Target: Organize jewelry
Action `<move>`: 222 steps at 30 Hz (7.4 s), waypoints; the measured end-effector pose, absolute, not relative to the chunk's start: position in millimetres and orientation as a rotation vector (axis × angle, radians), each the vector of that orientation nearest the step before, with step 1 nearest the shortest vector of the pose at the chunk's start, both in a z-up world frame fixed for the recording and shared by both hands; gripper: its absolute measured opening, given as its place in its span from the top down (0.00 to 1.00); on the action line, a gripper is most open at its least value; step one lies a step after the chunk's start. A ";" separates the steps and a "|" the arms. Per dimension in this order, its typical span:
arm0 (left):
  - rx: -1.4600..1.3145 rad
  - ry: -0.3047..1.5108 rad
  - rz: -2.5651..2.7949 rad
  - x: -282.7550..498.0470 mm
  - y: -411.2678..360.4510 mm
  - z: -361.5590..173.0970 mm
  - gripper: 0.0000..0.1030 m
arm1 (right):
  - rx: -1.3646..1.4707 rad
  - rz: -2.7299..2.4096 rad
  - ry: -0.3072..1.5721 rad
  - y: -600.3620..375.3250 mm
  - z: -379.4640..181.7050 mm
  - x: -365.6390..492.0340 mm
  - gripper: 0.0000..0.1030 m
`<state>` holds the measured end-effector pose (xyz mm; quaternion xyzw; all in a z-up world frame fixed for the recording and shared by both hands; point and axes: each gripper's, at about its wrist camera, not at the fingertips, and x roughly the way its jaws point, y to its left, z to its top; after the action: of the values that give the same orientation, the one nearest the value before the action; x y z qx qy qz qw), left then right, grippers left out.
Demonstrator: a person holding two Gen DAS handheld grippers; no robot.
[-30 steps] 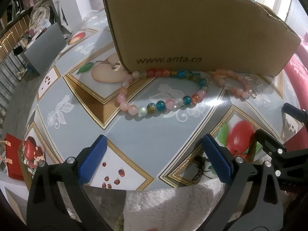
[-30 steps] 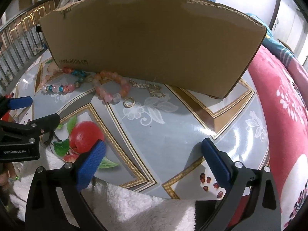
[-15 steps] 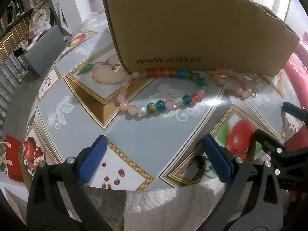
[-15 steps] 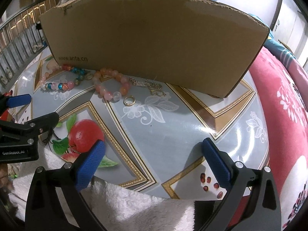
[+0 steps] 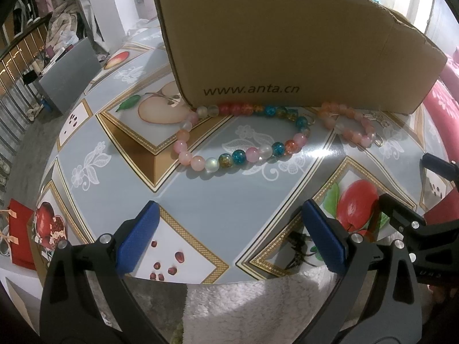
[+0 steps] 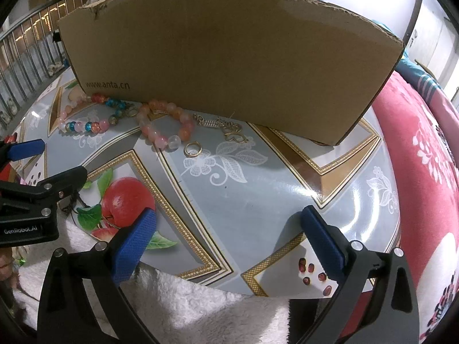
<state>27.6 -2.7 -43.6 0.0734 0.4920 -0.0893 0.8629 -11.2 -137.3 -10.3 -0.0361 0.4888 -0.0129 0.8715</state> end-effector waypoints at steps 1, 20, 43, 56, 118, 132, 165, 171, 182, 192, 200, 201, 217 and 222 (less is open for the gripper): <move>0.157 1.029 -0.190 27.1 -2.6 -43.1 0.07 | -0.075 -0.027 1.023 -137.8 -10.2 -11.0 0.05; 0.103 0.778 -0.240 21.3 32.1 6.0 0.08 | 0.082 0.171 0.876 -160.0 24.5 -22.4 0.13; 0.221 0.880 -0.232 48.3 59.9 -27.1 0.49 | 0.276 0.423 0.943 -119.1 15.3 12.0 0.72; 0.149 0.867 -0.308 49.1 70.4 -19.1 0.62 | 0.211 0.447 0.979 -82.2 4.3 40.1 0.78; 0.330 0.891 -0.411 204.6 -35.0 64.0 0.91 | 0.420 0.528 1.280 -148.6 60.1 236.1 0.90; 0.288 0.767 -0.372 164.0 -16.0 93.5 0.80 | 0.488 0.533 1.075 -178.7 93.6 200.1 0.90; -0.003 0.782 0.141 83.4 64.4 86.0 0.43 | 0.100 0.637 0.951 -129.5 47.6 24.8 0.57; -0.061 0.810 0.218 83.3 70.9 76.3 0.43 | 0.102 0.645 0.945 -129.5 49.2 16.3 0.57; -0.114 0.835 0.295 86.7 69.0 71.6 0.43 | 0.116 0.631 0.932 -142.1 52.8 14.0 0.57; -0.114 0.835 0.347 88.2 67.7 68.1 0.43 | 0.137 0.615 0.935 -155.0 54.0 19.9 0.54; -0.116 0.837 0.352 88.0 65.5 68.4 0.42 | 0.129 0.624 0.930 -153.9 56.3 17.3 0.50; -0.117 0.836 0.352 87.5 65.4 68.5 0.42 | 0.122 0.618 0.925 -153.6 57.0 16.5 0.50; -0.095 0.812 0.328 73.6 71.7 75.6 0.37 | 0.135 0.655 0.915 -146.0 52.4 14.6 0.50; -0.110 0.818 0.277 72.3 80.0 74.6 0.36 | 0.139 0.634 0.889 -147.1 50.5 15.6 0.50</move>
<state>72.3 80.0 74.6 -0.0532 0.3960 0.1344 0.9068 15.6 -147.1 50.5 0.0659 0.4224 0.3012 0.8523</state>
